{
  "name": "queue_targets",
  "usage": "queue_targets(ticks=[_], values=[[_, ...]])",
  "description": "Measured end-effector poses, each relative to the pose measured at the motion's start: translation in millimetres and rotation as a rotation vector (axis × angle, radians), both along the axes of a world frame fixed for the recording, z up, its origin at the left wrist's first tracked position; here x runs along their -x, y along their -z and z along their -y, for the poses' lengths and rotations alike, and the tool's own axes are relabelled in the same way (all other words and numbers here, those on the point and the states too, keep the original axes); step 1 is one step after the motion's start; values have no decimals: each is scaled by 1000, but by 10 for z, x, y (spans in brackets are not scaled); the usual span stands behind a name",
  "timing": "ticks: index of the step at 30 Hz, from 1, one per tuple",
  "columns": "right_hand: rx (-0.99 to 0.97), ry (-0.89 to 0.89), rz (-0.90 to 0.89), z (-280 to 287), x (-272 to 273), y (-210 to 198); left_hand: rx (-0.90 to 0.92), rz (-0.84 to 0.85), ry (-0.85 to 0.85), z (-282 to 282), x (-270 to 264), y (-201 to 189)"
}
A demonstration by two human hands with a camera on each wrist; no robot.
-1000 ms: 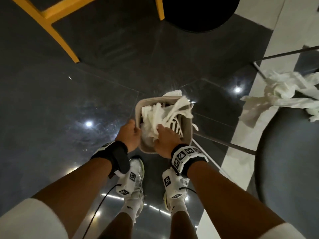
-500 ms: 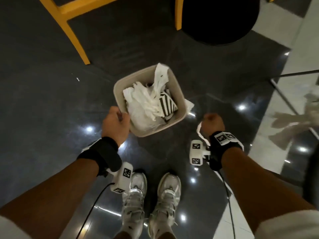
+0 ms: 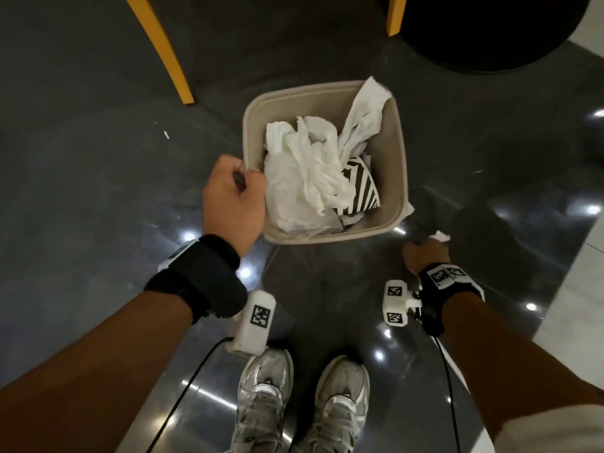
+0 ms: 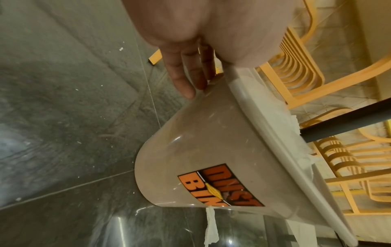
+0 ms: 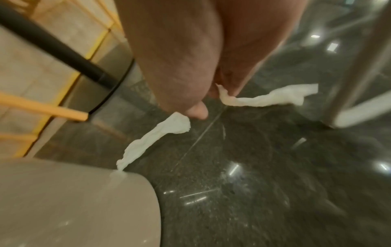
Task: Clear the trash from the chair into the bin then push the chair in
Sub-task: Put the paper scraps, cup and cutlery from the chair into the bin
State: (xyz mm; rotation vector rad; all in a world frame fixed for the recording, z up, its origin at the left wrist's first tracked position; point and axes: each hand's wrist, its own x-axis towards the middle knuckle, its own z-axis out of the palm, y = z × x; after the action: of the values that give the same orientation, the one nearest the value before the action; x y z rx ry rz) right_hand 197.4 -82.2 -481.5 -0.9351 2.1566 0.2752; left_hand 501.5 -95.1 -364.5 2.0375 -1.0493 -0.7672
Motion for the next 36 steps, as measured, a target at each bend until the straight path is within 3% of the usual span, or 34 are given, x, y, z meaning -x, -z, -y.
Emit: queue_targets(ticks=[3,5,8,11,12,14,18,20,23,26,29,32,33,36], values=[[302,-88,-6,322,-32,-16,11,-10,17,42,-18,19],[399,-225,64,553,-97,83,17,-1,51,80,-54,54],[315,-367,143,765,-223,339,13,38,129,130,-95,87],[232,-507,64,739,-315,344,5,118,228,148,-184,12],[221,-558,33,713,-307,244,-19,121,259,155,-210,-8],[277,-496,19,685,-201,-58,-87,107,291,151,-200,-63],[458,-71,110,751,-14,-953,-231,89,323,87,-135,-315],[533,60,160,818,25,-1468,-280,73,324,43,-78,-415],[677,-53,184,794,-74,-2144,-379,26,333,-105,48,-485],[739,-228,329,464,-457,-2376,-453,-35,368,-359,197,-463],[492,-565,328,17,-910,-2030,-480,-78,444,-627,365,-394],[-137,-730,227,-393,-918,-1506,-502,-112,564,-823,541,-396],[-229,-743,200,-506,-876,-1423,-512,-126,596,-875,585,-414],[-46,-687,78,-621,-779,-1674,-542,-116,635,-943,690,-580]])
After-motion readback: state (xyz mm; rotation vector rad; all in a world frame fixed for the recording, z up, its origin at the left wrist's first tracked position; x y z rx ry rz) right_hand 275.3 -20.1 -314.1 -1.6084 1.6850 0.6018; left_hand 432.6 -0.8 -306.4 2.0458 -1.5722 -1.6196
